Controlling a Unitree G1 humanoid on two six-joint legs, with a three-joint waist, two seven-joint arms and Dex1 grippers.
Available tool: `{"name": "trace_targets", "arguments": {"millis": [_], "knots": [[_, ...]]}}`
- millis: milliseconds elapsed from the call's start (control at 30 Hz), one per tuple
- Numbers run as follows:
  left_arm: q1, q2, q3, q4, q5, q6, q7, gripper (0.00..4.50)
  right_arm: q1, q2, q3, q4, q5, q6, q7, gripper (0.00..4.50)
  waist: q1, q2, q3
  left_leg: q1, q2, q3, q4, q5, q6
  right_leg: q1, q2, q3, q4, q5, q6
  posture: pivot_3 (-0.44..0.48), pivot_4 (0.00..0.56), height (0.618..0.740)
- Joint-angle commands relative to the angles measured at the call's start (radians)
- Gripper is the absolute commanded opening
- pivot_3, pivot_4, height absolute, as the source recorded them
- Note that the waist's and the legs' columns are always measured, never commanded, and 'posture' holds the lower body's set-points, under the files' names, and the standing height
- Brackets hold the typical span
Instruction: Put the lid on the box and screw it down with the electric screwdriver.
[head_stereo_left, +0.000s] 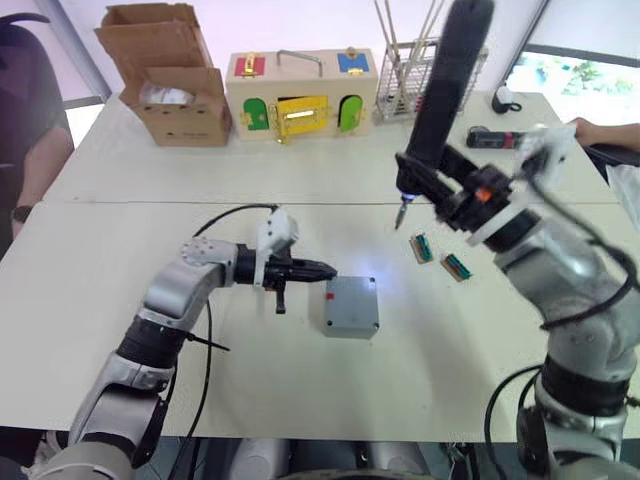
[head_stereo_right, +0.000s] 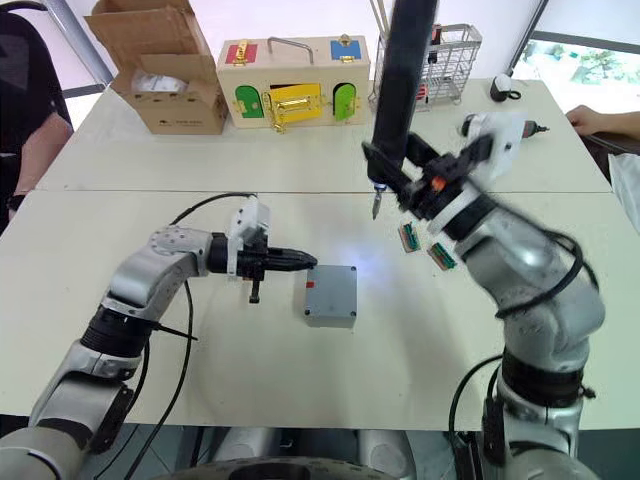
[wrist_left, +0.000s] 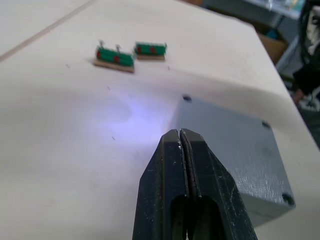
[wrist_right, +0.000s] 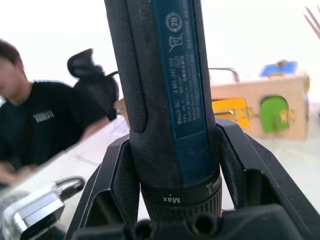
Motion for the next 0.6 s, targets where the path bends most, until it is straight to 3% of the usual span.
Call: {"name": "trace_targets", "arguments": {"millis": [33, 133, 267, 500, 600], "knots": [[-0.044, 0.003, 0.050, 0.072, 0.009, -0.036, 0.030, 0.00, -0.100, -0.121, -0.044, 0.140, 0.006, 0.136, -0.026, 1.94, 0.005, 0.000, 0.000, 0.000, 0.000, 0.000, 0.000, 0.000, 0.000, 0.001, 0.000, 0.000, 0.000, 0.000, 0.000, 0.000, 0.150, 0.740], [-0.074, -0.015, 0.085, 0.089, -0.014, -0.041, 0.048, 0.00, -0.164, -0.206, -0.023, 0.243, -0.028, 0.183, -0.003, 1.94, 0.002, 0.001, 0.001, 0.000, 0.000, 0.001, 0.000, 0.001, 0.001, 0.000, 0.000, 0.000, 0.000, 0.000, 0.000, 0.000, 0.150, 0.740], [-0.081, -0.005, 0.149, -0.050, -0.158, 0.064, 0.015, 0.00, -0.277, -0.383, 0.035, 0.446, -0.080, 0.283, 0.100, 1.94, -0.002, 0.000, 0.011, -0.002, 0.000, 0.003, -0.001, 0.001, 0.001, -0.003, 0.000, 0.002, 0.000, 0.000, 0.000, 0.000, 0.150, 0.740], [-0.005, 0.053, 0.077, -0.299, -0.177, 0.102, 0.017, 0.00, -0.238, -0.693, 0.278, 0.669, -0.136, 0.457, 0.442, 1.94, 0.000, 0.000, 0.011, -0.004, 0.000, 0.004, -0.004, 0.000, 0.001, -0.004, 0.000, 0.002, -0.004, 0.000, 0.000, 0.000, 0.150, 0.740], [0.042, 0.080, 0.029, -0.373, -0.144, 0.070, 0.010, 0.00, -0.184, -0.765, 0.353, 0.739, -0.166, 0.471, 0.554, 1.94, 0.004, 0.000, 0.011, -0.004, 0.000, 0.005, -0.002, 0.000, 0.001, -0.004, 0.000, 0.002, -0.004, 0.000, 0.000, 0.000, 0.150, 0.740]]}}
